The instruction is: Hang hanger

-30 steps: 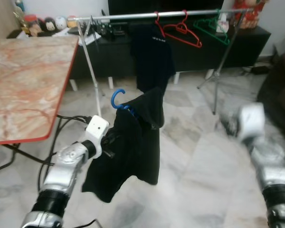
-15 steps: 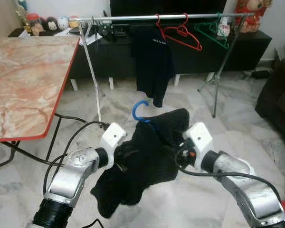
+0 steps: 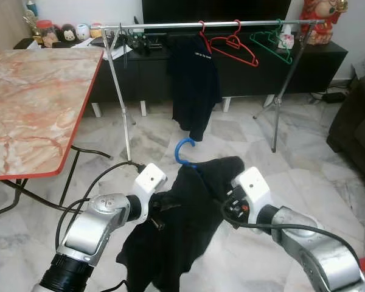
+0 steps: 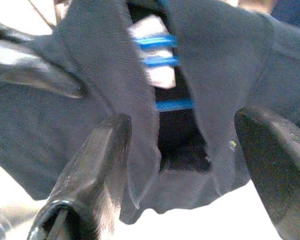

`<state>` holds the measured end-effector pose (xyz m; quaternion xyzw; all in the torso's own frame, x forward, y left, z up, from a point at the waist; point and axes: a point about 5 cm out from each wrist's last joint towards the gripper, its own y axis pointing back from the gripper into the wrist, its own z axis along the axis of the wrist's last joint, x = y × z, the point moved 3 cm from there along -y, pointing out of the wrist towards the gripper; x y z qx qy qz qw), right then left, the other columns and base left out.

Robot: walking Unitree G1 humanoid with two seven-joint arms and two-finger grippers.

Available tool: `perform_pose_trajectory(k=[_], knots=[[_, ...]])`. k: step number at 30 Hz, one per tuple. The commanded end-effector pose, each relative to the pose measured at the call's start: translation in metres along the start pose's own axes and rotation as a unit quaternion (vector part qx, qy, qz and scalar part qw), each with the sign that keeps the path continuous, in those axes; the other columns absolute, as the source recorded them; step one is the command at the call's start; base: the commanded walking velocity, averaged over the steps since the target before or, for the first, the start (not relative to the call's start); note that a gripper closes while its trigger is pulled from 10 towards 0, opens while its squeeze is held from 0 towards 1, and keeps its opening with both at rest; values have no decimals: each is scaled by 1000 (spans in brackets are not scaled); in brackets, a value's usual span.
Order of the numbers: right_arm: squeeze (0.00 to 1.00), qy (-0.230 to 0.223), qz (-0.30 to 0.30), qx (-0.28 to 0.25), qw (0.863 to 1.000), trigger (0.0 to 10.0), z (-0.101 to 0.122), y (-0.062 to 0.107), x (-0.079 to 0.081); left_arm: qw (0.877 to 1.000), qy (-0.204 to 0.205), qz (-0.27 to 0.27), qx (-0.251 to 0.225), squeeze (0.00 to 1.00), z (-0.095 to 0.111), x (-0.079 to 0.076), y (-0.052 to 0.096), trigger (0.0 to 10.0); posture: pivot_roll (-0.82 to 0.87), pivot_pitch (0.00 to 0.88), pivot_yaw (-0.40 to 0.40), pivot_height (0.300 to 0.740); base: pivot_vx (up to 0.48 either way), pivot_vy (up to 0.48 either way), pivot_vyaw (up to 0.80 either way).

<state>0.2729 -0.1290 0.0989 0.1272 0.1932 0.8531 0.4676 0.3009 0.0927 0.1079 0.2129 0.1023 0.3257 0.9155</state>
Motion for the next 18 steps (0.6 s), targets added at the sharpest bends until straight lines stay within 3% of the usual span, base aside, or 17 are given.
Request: perform_pose_trajectory(k=[1, 6, 10, 18], knots=[[0, -20, -43, 9, 999, 10000, -5, 1, -11, 999, -19, 13, -34, 0, 25, 3, 3, 10000, -110, 0, -41, 740, 0, 0, 0], [0, -65, -71, 24, 995, 10000, -16, -2, -14, 998, 12, 28, -50, 0, 35, 7, 5, 10000, -94, 0, -49, 740, 0, 0, 0], [0, -54, -53, 36, 996, 10000, -22, -6, -9, 998, 20, 3, -59, 0, 41, -2, 5, 10000, -93, 0, -53, 740, 0, 0, 0], [0, -54, -79, 34, 995, 10000, -23, -9, -21, 997, 30, 1, -67, 0, 45, -5, 3, 10000, -95, 0, -69, 740, 0, 0, 0]])
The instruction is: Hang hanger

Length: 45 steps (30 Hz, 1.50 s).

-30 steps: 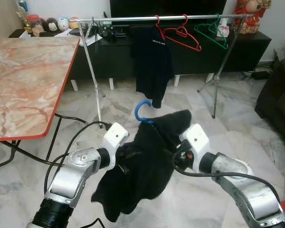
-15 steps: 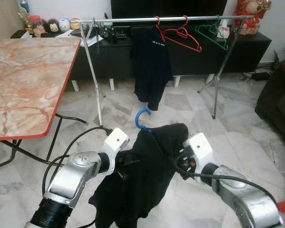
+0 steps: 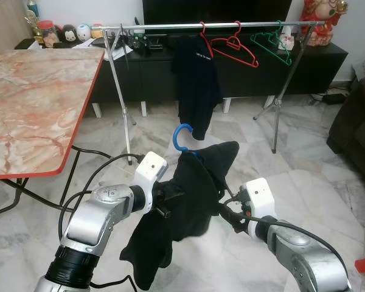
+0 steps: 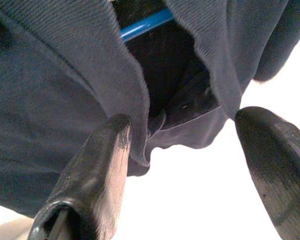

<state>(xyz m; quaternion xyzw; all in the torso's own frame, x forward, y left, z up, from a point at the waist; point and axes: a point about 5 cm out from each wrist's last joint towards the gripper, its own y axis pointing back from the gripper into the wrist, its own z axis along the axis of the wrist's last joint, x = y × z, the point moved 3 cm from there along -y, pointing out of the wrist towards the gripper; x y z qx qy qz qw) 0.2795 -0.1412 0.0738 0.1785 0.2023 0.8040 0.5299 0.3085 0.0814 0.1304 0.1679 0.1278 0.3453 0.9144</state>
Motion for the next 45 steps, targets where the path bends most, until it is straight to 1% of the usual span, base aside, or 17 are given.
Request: perform_pose_trajectory(k=[1, 2, 4, 6, 11, 15, 18, 23, 29, 32, 33, 39, 40, 41, 42, 43, 45], knots=[[0, 18, -29, 6, 999, 10000, -2, 0, -14, 999, -4, -10, -33, 0, 19, -5, 4, 10000, -95, 0, -69, 740, 0, 0, 0], [0, 33, -48, 10, 998, 10000, -3, 1, -23, 999, 2, -16, -33, 0, 19, -8, 5, 10000, -100, 0, -70, 740, 0, 0, 0], [0, 27, -56, 6, 998, 10000, -2, 1, -27, 999, 6, -27, -33, 0, 19, -12, 6, 10000, -98, 0, -72, 740, 0, 0, 0], [0, 24, -53, 1, 998, 10000, -1, 0, -27, 999, 4, -32, -30, 0, 18, -14, 7, 10000, -95, 0, -74, 740, 0, 0, 0], [0, 41, -55, 6, 998, 10000, 0, -2, -29, 999, 4, -28, -26, 0, 17, -13, 9, 10000, -82, 0, -90, 740, 0, 0, 0], [0, 56, -61, 9, 997, 10000, 0, -6, -36, 999, 7, -27, -27, 0, 18, -15, 10, 10000, -69, 0, -101, 740, 0, 0, 0], [0, 66, -62, 7, 996, 10000, 0, -8, -38, 999, 7, -30, -30, 0, 19, -18, 11, 10000, -69, 0, -101, 740, 0, 0, 0], [0, 72, -22, -13, 997, 10000, 10, -16, -32, 999, 4, -35, -37, 0, 23, -21, 13, 10000, -46, 0, -111, 740, 0, 0, 0], [0, 76, -3, -20, 997, 10000, 12, -20, -29, 998, -2, -51, -36, 0, 25, -25, 14, 10000, -39, 0, -106, 740, 0, 0, 0], [0, 74, 5, -20, 997, 10000, 12, -21, -27, 998, -4, -58, -32, 0, 24, -27, 15, 10000, -35, 0, -100, 740, 0, 0, 0], [0, 76, 11, -16, 997, 10000, 9, -22, -23, 998, -9, -62, -27, 0, 23, -28, 17, 10000, -31, 0, -93, 740, 0, 0, 0], [0, 75, 13, -20, 997, 10000, 6, -23, -19, 997, -12, -71, -21, 0, 21, -29, 22, 10000, -24, 0, -72, 740, 0, 0, 0], [0, 75, 14, -21, 997, 4510, 6, -24, -18, 997, -13, -72, -20, 0, 21, -30, 23, 10000, -22, 0, -66, 740, 0, 0, 0], [0, 75, 15, -23, 997, 3804, 6, -24, -17, 997, -14, -73, -19, 0, 22, -30, 23, 10000, -21, 0, -64, 740, 0, 0, 0], [0, 75, 15, -24, 997, 3804, 6, -25, -17, 997, -14, -74, -19, 0, 22, -30, 24, 10000, -21, 0, -64, 740, 0, 0, 0], [0, 75, 18, -25, 997, 0, 5, -25, -15, 997, -15, -75, -17, 0, 22, -30, 24, 10000, -18, 0, -51, 740, 0, 0, 0], [0, 74, 20, -27, 997, 0, 5, -26, -13, 997, -16, -76, -16, 0, 22, -30, 25, 10000, -16, 0, -46, 740, 0, 0, 0]])
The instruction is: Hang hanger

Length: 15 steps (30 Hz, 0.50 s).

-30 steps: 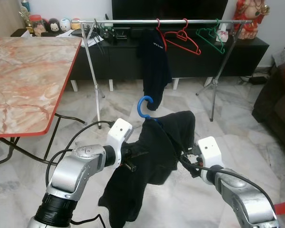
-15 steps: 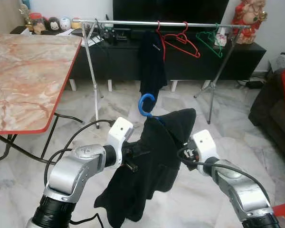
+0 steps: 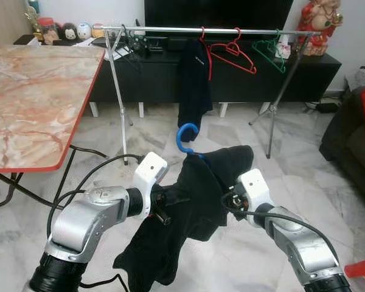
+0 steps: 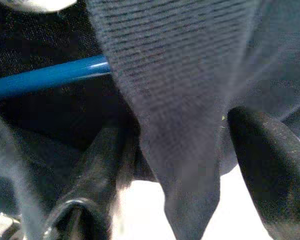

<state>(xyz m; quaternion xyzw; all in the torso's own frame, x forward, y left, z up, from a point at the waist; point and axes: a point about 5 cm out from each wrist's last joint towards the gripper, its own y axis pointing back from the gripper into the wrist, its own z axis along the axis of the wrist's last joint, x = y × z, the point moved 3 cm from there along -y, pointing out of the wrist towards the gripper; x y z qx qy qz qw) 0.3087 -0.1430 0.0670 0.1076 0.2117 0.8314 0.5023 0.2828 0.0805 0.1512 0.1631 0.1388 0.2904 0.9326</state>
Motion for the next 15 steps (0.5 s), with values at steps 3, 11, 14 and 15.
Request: perform_pose_trajectory(k=[3, 11, 14, 15], knots=[[0, -4, 4, 0, 1000, 0, -4, -2, 4, 999, -20, -20, -14, 0, 13, -8, 4, 10000, -13, 0, -36, 740, 0, 0, 0], [0, -10, -4, -3, 1000, 0, -4, -2, 3, 999, -22, -22, -10, 0, 14, -7, 5, 10000, -14, 0, -28, 740, 0, 0, 0], [0, -11, -6, -4, 1000, 0, -4, -2, 2, 999, -21, -22, -9, 0, 13, -7, 6, 10000, -14, 0, -28, 740, 0, 0, 0], [0, -11, -6, -4, 1000, 0, -4, -2, 2, 999, -21, -22, -9, 0, 13, -7, 6, 10000, -14, 0, -28, 740, 0, 0, 0]])
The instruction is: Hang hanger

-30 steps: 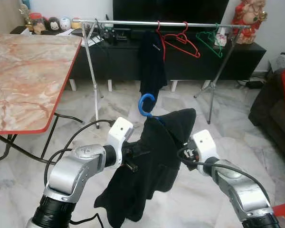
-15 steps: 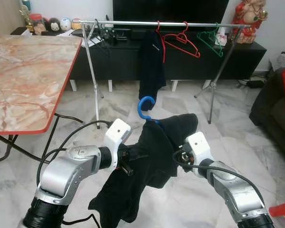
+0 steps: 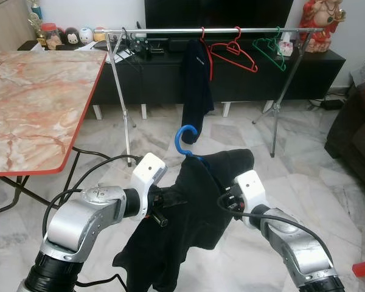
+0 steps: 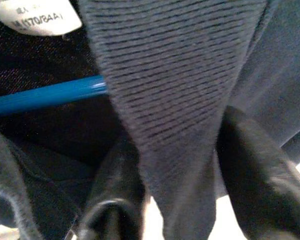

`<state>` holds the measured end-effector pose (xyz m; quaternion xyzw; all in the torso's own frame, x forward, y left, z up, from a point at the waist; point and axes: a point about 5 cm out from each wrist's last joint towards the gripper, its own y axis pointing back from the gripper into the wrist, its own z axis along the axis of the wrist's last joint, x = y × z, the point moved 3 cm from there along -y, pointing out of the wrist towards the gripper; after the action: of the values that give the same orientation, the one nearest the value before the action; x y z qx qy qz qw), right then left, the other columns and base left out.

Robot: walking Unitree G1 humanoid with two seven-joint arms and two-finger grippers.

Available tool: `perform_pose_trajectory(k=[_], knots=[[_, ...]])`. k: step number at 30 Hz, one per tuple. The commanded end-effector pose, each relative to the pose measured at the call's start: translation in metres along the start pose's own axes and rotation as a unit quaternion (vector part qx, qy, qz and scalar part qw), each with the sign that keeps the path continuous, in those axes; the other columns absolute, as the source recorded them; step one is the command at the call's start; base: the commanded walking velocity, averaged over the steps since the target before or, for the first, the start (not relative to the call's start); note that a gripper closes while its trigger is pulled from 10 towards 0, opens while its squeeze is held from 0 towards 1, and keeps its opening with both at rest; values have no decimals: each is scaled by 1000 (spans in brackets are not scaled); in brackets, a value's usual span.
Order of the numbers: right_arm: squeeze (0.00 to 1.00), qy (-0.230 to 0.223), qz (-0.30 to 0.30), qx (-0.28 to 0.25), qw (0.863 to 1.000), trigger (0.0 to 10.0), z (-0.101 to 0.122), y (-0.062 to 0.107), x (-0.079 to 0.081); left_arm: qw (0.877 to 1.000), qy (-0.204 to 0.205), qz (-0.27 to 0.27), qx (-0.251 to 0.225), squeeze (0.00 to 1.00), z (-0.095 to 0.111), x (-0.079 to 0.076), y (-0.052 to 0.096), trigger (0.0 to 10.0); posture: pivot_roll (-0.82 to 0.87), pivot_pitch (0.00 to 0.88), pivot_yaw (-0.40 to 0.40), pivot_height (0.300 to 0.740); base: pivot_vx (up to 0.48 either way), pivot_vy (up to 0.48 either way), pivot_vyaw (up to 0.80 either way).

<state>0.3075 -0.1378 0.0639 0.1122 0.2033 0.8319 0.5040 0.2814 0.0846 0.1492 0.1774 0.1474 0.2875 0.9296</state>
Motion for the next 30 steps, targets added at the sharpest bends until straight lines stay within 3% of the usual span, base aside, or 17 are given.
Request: perform_pose_trajectory(k=[1, 16, 22, 24, 26, 30], knots=[[0, -2, -7, 0, 1000, 0, -1, 1, -4, 999, -25, -20, -25, 0, 16, -9, 3, 10000, -19, 0, -30, 740, 0, 0, 0], [0, 6, -18, -5, 1000, 0, 5, 3, -10, 999, -21, -14, -22, 0, 13, -6, 3, 10000, -19, 0, -40, 740, 0, 0, 0], [0, 1, -51, -10, 999, 0, 9, 4, -22, 999, -28, -15, -14, 0, 12, -5, 4, 10000, -19, 0, -41, 740, 0, 0, 0], [0, 4, -52, -10, 999, 0, 10, 5, -23, 999, -39, -13, -3, 0, 8, -5, 5, 10000, -19, 0, -41, 740, 0, 0, 0], [0, 49, -54, -1, 997, 0, 13, 7, -27, 995, -93, 9, 46, 0, -5, 5, 10, 10000, -19, 0, -41, 740, 0, 0, 0], [0, 91, -62, 10, 994, 0, 14, 9, -33, 990, -118, 18, 70, 0, -10, 13, 17, 10000, -19, 0, -41, 740, 0, 0, 0]])
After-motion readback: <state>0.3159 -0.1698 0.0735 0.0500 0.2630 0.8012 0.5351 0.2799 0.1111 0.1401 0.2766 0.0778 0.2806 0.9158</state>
